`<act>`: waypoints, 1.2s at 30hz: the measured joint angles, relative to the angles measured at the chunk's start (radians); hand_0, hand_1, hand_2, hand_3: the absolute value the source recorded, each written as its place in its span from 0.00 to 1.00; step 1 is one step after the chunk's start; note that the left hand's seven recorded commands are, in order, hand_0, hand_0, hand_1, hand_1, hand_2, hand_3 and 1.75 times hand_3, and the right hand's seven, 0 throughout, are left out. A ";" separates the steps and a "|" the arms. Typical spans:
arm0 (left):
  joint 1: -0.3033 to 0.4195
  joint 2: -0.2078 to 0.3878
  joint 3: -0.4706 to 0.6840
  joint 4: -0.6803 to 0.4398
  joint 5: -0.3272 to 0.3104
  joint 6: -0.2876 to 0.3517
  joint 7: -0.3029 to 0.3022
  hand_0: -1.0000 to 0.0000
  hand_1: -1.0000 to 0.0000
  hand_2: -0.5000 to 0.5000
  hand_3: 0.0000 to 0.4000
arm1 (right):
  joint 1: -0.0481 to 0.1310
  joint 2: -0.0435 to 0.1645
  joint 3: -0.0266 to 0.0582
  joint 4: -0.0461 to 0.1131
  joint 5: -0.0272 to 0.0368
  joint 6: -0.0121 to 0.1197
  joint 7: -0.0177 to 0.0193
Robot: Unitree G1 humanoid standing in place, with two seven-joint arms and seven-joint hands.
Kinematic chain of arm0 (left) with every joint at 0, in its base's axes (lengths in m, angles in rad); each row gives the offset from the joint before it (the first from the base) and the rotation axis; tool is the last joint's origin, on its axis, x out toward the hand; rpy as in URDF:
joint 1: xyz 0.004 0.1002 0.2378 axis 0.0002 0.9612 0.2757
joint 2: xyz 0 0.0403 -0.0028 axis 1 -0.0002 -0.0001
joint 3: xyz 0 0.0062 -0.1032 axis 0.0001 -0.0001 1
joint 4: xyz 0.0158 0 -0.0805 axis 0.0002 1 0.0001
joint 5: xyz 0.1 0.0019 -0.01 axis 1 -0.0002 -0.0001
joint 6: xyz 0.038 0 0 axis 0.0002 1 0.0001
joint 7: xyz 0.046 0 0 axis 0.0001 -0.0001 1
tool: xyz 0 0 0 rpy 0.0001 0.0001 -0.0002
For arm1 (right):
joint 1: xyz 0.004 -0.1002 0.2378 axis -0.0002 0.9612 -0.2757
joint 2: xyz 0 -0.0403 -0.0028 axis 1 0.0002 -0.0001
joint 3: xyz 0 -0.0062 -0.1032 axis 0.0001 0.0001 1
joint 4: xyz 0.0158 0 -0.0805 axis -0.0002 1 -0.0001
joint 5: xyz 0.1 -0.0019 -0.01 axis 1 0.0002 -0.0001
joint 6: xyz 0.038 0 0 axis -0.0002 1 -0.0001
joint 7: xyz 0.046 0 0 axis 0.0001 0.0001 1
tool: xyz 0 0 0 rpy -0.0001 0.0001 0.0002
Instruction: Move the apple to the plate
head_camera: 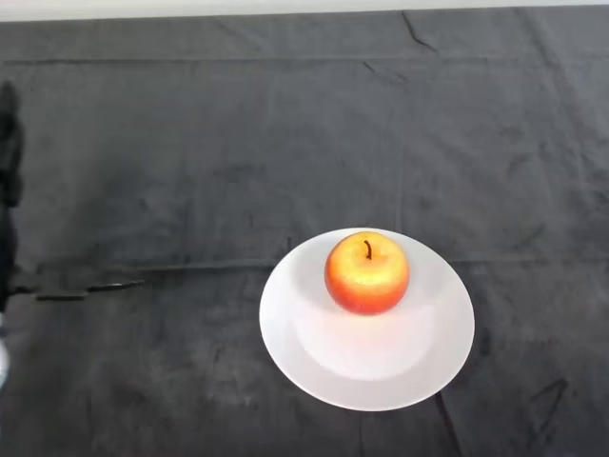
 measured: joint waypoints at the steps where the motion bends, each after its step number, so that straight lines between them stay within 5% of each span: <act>1: 0.000 0.000 0.021 0.010 -0.018 -0.007 -0.006 1.00 1.00 0.50 0.00 | 0.000 0.000 0.0000 0.000 0.0000 0.000 0.0000; 36: -0.002 0.042 0.445 0.276 -0.308 -0.059 -0.212 1.00 1.00 0.50 0.00 | 0.000 0.000 0.0000 0.000 0.0000 0.000 0.0001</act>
